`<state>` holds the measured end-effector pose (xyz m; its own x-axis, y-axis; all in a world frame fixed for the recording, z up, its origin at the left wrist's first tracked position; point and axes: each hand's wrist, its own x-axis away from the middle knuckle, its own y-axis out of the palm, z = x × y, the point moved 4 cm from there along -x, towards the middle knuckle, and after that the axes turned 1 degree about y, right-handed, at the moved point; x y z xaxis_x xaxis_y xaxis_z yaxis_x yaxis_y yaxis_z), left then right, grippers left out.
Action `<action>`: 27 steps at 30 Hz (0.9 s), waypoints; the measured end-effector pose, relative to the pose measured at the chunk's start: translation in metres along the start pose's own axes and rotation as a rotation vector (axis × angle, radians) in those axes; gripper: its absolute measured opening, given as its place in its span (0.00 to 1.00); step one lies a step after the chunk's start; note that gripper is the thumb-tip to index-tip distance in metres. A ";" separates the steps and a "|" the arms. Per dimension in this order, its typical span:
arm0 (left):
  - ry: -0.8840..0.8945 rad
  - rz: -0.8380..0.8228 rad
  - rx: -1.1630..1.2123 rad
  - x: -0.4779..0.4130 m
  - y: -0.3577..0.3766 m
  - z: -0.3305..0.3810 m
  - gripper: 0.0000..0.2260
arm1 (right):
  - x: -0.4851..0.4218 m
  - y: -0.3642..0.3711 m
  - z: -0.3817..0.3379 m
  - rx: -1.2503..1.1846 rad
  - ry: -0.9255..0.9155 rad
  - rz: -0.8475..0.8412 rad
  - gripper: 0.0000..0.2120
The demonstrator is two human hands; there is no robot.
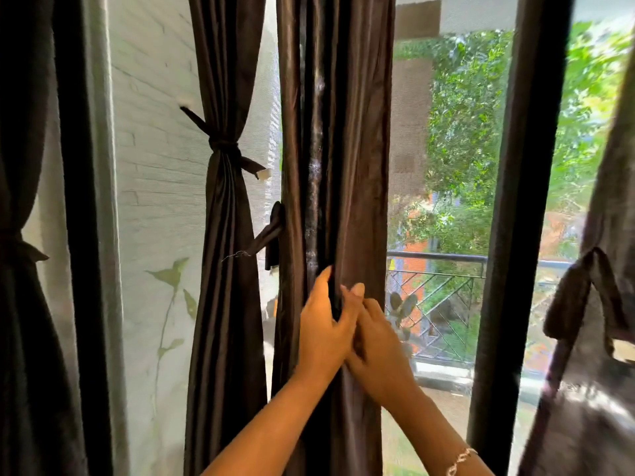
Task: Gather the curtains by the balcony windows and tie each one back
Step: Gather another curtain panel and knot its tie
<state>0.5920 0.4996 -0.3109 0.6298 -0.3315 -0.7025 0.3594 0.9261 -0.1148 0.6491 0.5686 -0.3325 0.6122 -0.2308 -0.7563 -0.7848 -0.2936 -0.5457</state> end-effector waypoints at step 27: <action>0.117 -0.069 -0.167 0.012 0.030 -0.007 0.21 | -0.020 -0.106 0.085 0.424 0.596 0.319 0.12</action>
<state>0.6055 0.5252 -0.3274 0.5196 -0.3811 -0.7647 0.2734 0.9221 -0.2738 0.7117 0.6837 -0.2902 0.2066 -0.7365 -0.6441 -0.8271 0.2202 -0.5171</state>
